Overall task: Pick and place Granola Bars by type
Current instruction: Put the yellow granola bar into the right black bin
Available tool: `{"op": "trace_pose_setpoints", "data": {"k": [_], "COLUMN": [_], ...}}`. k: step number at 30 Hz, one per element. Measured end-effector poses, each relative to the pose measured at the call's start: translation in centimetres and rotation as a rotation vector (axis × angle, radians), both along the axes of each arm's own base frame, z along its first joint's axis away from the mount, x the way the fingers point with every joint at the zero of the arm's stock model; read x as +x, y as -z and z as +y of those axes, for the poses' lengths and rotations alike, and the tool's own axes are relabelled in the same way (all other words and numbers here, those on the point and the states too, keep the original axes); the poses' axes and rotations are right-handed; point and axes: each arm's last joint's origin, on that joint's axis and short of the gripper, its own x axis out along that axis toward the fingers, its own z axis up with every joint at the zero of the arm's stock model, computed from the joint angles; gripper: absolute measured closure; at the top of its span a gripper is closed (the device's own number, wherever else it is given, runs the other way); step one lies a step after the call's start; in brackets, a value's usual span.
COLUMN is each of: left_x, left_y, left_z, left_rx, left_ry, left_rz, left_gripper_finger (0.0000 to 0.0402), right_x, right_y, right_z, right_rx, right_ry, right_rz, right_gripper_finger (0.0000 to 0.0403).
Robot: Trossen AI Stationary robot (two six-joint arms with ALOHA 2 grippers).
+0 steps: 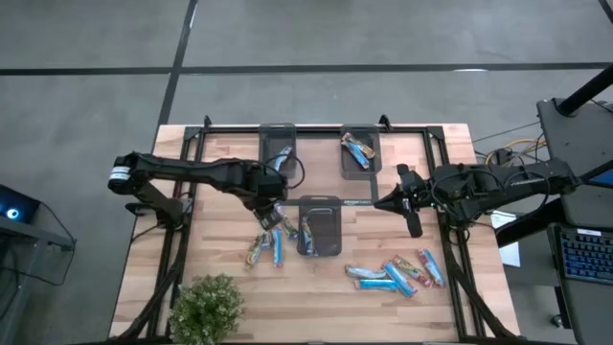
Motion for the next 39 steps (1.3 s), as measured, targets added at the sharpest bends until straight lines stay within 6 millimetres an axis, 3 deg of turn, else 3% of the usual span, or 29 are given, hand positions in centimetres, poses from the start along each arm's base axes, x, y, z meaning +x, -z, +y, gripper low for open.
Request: {"op": "trace_pose_setpoints", "data": {"k": [5, 17, 24, 30, 39], "left_x": [-0.7, -5.2, -7.9, -9.0, -9.6], "left_y": [-1.3, -5.1, -4.4, -3.2, -2.1], "left_z": [-0.5, -1.1, -0.9, -0.8, -0.8], "left_rx": [0.032, 0.117, 0.168, 0.196, 0.198], "left_ry": [0.191, 0.306, 0.381, 0.42, 0.429], "left_rz": [-0.04, -0.36, -0.456, -0.492, -0.476], "left_gripper_finger": [0.0395, 0.0401, 0.0401, 0.0401, 0.0401], "right_x": [-0.3, -0.7, -0.7, -0.9, -1.2], "right_y": [-0.2, -0.5, -1.8, -2.3, -0.9], "right_z": [0.0, -0.1, 0.0, 0.0, 0.3], "right_rx": [0.005, 0.062, 0.071, 0.07, 0.259], "right_ry": [-0.002, 0.018, -0.021, -0.014, -0.013], "right_rz": [-0.009, -0.024, 0.043, 0.154, 0.384], "right_gripper_finger": [0.039, 0.039, 0.039, 0.039, 0.0388]}}
